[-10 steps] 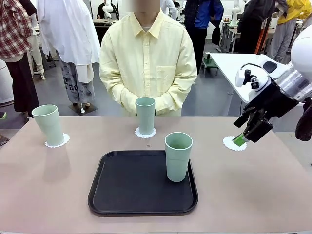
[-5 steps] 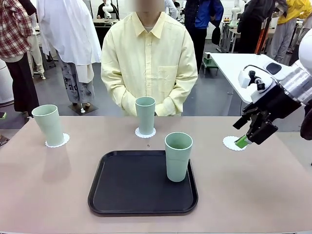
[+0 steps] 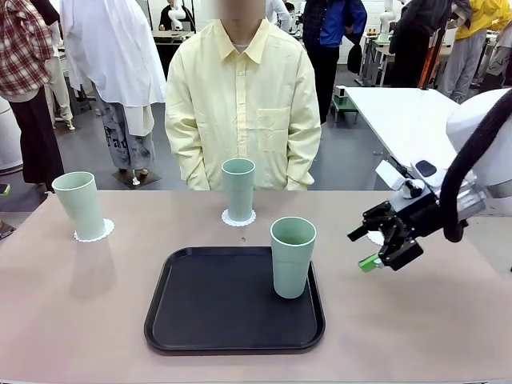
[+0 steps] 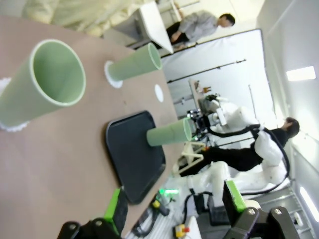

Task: Place coasters on the table and set cups on them.
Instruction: Take one Reusable plastic cup from the Flat Tray and place it on a coaster set by the human.

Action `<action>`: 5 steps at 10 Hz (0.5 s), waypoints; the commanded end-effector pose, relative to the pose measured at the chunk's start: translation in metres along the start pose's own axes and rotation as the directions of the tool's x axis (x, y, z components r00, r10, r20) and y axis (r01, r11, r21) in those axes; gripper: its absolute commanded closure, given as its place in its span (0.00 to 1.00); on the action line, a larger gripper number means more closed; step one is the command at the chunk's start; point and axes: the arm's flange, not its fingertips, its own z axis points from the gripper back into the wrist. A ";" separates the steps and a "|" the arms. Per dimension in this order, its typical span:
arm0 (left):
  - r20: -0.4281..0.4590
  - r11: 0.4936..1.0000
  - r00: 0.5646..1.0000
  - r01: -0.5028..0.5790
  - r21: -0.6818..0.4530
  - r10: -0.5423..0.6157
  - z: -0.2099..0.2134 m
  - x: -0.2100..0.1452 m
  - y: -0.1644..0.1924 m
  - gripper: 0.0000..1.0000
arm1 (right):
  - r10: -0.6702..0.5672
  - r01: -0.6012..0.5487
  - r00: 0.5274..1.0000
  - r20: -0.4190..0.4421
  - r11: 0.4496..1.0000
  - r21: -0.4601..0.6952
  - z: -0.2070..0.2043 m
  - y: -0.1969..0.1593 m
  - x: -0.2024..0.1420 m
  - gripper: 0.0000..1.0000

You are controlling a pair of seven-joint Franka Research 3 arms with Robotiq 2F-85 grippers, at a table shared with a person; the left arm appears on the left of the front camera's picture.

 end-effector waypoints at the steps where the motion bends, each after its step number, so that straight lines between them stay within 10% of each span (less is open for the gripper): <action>1: 0.004 1.000 1.000 -0.004 0.000 0.004 0.001 -0.001 -0.002 0.00 | 0.077 -0.075 0.989 0.126 0.997 -0.017 -0.013 -0.004 -0.008 0.00; 5: 0.004 1.000 1.000 -0.004 0.000 0.004 0.001 -0.001 -0.002 0.00 | 0.078 -0.063 0.973 0.216 0.995 -0.075 -0.022 -0.002 -0.017 0.00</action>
